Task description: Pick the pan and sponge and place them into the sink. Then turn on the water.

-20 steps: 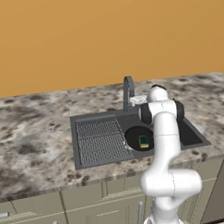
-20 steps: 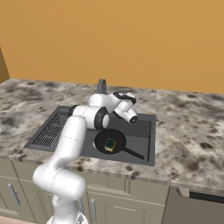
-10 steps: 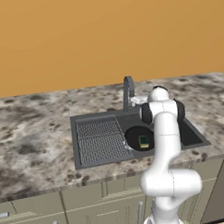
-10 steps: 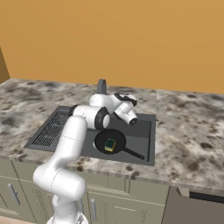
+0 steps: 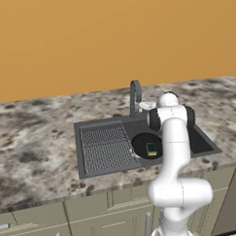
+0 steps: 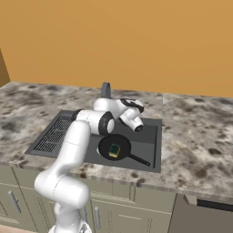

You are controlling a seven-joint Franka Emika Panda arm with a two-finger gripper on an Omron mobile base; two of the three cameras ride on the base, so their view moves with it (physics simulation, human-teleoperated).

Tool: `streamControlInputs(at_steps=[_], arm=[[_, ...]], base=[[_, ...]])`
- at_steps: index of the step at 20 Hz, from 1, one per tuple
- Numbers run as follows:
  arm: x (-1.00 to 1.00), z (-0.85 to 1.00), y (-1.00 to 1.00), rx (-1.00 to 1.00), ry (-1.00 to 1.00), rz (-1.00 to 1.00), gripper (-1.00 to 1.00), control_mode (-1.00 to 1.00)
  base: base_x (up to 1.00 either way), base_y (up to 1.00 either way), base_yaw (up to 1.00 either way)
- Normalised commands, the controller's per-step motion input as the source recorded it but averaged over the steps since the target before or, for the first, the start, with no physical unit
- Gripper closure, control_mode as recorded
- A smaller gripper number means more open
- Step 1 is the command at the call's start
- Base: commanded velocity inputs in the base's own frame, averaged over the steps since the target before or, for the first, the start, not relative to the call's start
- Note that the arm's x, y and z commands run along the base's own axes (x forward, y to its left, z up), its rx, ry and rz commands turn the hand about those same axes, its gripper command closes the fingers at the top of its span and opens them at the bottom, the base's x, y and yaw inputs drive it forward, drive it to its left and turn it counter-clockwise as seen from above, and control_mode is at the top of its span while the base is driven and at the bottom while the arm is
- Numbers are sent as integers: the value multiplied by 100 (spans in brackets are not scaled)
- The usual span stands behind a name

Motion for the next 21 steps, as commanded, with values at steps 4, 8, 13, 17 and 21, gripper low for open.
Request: streamControlInputs(at_steps=[4, 8, 13, 17, 21], arm=[[5, -44, -64, 0, 0, -4, 100, -100], [3, -52, -58, 0, 0, -3, 100, -100], [0, -52, -48, 0, 0, -2, 100, -100], [0, -34, -30, 0, 0, 0, 100, -100], [-1, -21, -29, 0, 0, 0, 100, -100]], base=[[0, 0, 0], [0, 0, 0], [0, 0, 0], [0, 0, 0], [0, 0, 0]])
